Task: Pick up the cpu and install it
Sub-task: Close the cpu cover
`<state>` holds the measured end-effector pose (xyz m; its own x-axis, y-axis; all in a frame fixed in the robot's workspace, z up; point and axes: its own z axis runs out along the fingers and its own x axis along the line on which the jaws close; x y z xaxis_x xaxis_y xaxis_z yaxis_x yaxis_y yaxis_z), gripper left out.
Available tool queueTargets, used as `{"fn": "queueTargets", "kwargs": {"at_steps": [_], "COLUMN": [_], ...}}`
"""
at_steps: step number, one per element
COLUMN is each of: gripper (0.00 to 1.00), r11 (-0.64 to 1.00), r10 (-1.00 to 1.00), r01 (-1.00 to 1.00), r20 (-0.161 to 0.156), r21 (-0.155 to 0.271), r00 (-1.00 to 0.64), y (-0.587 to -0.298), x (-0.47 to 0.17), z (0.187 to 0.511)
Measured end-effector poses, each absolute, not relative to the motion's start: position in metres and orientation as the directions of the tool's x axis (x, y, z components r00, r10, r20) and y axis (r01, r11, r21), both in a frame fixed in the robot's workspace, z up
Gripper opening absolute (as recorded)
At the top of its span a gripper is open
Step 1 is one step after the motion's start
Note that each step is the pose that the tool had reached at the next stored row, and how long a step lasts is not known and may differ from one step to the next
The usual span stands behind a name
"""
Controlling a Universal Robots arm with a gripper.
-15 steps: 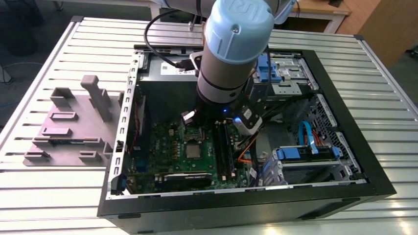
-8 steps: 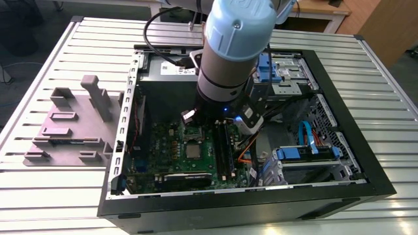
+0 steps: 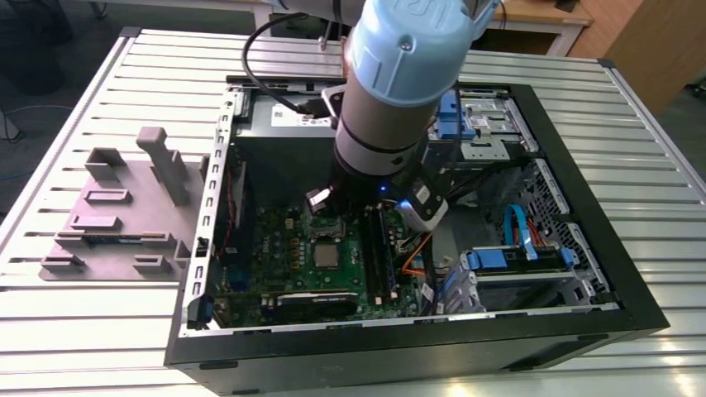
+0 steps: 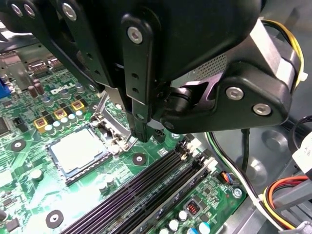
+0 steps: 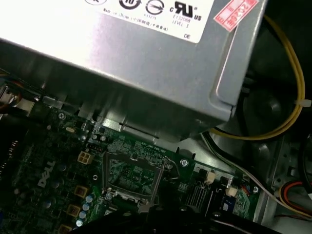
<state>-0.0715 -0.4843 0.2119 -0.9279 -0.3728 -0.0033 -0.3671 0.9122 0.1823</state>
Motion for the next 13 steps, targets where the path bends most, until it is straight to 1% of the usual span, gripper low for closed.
{"fn": "queueTargets", "kwargs": {"at_steps": [9, 13], "gripper": [0.11, 0.11], "r11": [0.912, 0.899], "r10": [-0.374, -0.405], "r01": [-0.366, -0.396], "r20": [0.007, 0.008], "r21": [0.187, 0.187], "r00": [-0.927, -0.914], "y": [-0.4904, -0.4904], "x": [-0.0663, -0.0659], "z": [0.2130, 0.2126]}}
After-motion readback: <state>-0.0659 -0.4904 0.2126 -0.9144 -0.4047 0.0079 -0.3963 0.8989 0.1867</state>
